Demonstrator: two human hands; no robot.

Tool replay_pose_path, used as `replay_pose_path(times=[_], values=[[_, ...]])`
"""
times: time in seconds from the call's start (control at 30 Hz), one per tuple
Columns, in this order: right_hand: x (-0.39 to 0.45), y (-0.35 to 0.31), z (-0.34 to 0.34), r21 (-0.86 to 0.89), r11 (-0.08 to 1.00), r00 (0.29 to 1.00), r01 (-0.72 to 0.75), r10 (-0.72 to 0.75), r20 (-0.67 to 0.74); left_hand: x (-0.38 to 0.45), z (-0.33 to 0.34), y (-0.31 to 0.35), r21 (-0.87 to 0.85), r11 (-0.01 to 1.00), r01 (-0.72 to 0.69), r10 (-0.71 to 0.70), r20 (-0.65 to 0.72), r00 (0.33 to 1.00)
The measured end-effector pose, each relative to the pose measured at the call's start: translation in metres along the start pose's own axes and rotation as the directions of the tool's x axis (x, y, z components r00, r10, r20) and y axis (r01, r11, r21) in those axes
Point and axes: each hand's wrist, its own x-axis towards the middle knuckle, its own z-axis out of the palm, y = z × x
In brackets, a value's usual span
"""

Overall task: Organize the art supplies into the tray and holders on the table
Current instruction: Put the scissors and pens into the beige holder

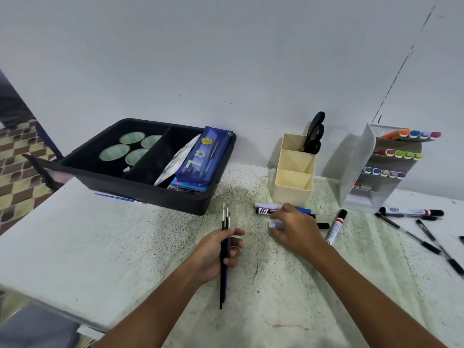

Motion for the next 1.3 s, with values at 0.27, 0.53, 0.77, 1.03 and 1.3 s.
replay_pose_path(times=[0.27,0.53,0.77,1.03,1.3], values=[[0.008,-0.058,0.009,0.191,0.954,0.972,0.232,-0.237,0.004,-0.020,-0.031,0.005,-0.042,0.999,-0.023,0.021,-0.057,0.998],[0.035,-0.159,0.043,0.302,0.858,0.883,0.417,-0.460,0.089,-0.074,-0.112,0.034,-0.160,0.969,-0.186,0.141,-0.259,0.956],[0.096,-0.272,0.088,0.350,0.835,0.878,0.424,-0.473,0.066,-0.104,-0.203,0.077,-0.207,0.930,-0.304,0.191,-0.433,0.881],[0.138,-0.336,0.131,-0.026,0.899,0.894,0.437,-0.431,0.124,-0.095,-0.269,0.120,-0.194,0.948,-0.250,0.162,-0.384,0.909],[0.139,-0.341,0.140,0.038,0.925,0.926,0.377,-0.375,-0.045,-0.087,-0.299,0.136,-0.148,0.966,-0.215,0.161,-0.311,0.937]])
